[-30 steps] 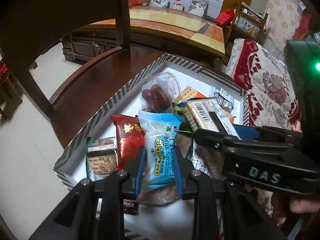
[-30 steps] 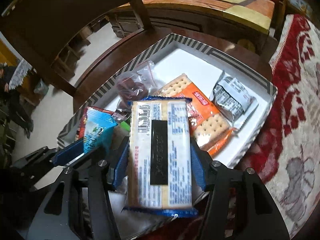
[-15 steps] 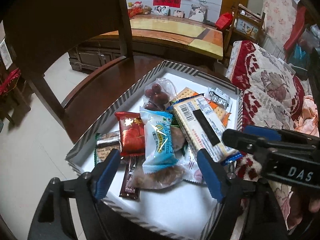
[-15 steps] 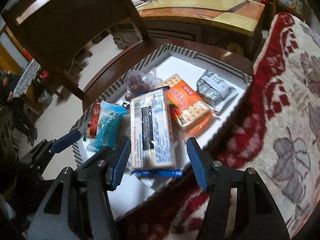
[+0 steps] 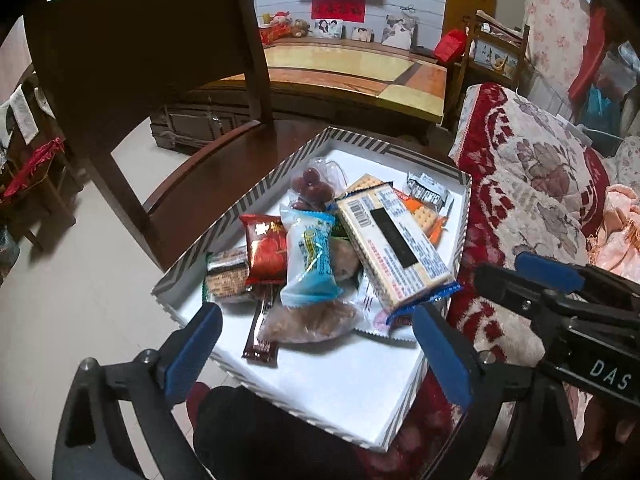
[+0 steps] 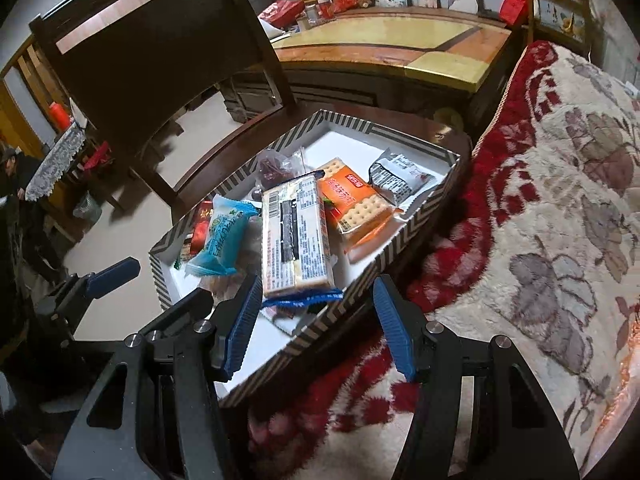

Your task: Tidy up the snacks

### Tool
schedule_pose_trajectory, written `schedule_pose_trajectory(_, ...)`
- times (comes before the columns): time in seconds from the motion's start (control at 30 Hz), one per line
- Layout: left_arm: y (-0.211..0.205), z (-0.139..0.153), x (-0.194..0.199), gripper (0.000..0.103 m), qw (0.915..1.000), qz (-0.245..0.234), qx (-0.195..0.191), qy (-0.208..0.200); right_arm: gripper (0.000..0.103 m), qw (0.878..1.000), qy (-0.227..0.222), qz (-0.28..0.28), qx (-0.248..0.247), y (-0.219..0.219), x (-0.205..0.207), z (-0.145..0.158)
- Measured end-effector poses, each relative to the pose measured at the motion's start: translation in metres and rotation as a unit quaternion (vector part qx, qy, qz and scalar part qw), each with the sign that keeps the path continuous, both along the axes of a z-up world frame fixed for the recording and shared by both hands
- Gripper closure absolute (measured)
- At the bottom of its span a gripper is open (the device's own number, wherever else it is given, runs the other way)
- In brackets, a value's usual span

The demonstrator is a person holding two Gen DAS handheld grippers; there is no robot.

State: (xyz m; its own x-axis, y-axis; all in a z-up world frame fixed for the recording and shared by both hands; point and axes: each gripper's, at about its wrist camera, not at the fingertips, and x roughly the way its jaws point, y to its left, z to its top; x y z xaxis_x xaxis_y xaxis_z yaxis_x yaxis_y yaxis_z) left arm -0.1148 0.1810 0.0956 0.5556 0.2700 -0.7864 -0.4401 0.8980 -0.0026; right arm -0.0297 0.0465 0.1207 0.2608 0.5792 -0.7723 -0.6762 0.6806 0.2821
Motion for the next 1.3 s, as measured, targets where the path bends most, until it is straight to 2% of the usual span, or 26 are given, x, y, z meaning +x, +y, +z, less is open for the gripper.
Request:
schedule_pose_trajectory(0.17,-0.005,0.001,-0.006,0.006,1.0,0.005,0.002,0.003,0.045,1.0,-0.023,-0.001,-0.003,-0.009,-0.007,0.004)
schedule_pose_trajectory(0.37,-0.003,-0.001,-0.012,0.006,0.9998,0.012,-0.014,0.003,0.045,1.0,-0.022,-0.006,-0.01,-0.017,-0.009,-0.001)
schedule_pose_trajectory(1.3,-0.001,-0.005,-0.014,0.005,0.9996,0.014,-0.023,0.008,0.045,1.0,-0.012,0.001,-0.018,-0.018,-0.013,-0.005)
